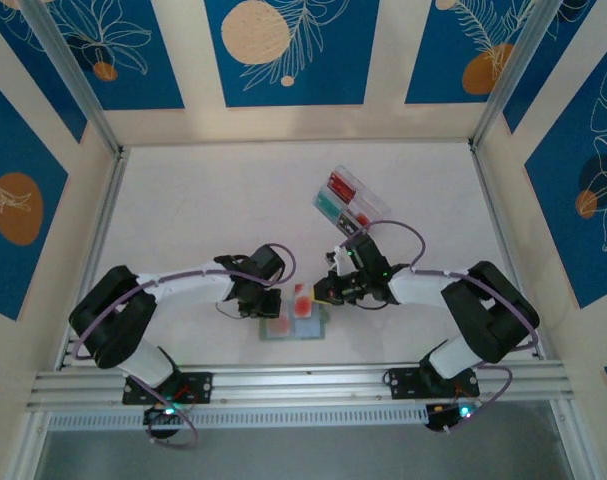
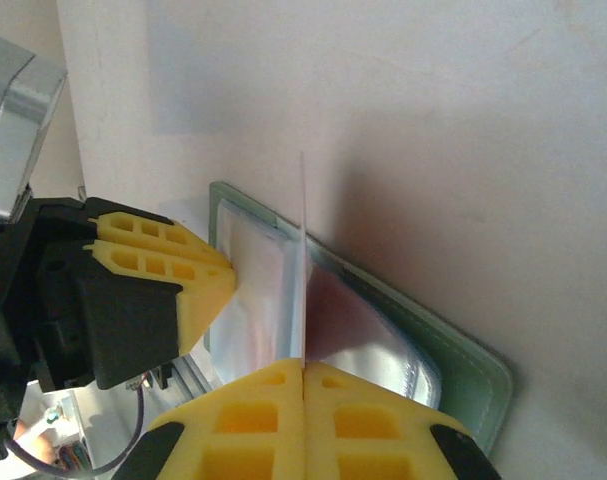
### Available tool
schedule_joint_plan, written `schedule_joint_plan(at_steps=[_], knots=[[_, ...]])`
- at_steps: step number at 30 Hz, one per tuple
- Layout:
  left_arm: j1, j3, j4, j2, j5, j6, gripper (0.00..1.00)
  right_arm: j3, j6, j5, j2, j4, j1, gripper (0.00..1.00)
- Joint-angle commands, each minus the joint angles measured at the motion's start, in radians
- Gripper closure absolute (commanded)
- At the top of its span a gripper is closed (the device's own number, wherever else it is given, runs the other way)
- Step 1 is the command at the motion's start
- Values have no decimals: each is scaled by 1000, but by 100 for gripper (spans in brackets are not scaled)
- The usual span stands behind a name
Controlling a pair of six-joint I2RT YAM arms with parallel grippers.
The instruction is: Put the credit cards into the card holder
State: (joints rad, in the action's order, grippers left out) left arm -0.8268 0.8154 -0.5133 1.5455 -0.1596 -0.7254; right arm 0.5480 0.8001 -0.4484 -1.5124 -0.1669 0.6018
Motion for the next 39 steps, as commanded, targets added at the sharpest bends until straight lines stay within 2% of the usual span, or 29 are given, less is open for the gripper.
schedule_joint_plan(at_steps=[1, 12, 28, 39], knots=[[-2, -51, -74, 30, 58, 12, 87, 17, 22, -62, -11, -88, -4, 100], [-1, -65, -56, 21, 42, 4, 87, 42, 6, -60, -68, -83, 0, 100], [-2, -71, -39, 33, 23, -1, 87, 35, -21, -45, -56, -47, -24, 100], [-2, -74, -31, 33, 17, -6, 87, 64, -15, -69, -99, -65, -4, 100]])
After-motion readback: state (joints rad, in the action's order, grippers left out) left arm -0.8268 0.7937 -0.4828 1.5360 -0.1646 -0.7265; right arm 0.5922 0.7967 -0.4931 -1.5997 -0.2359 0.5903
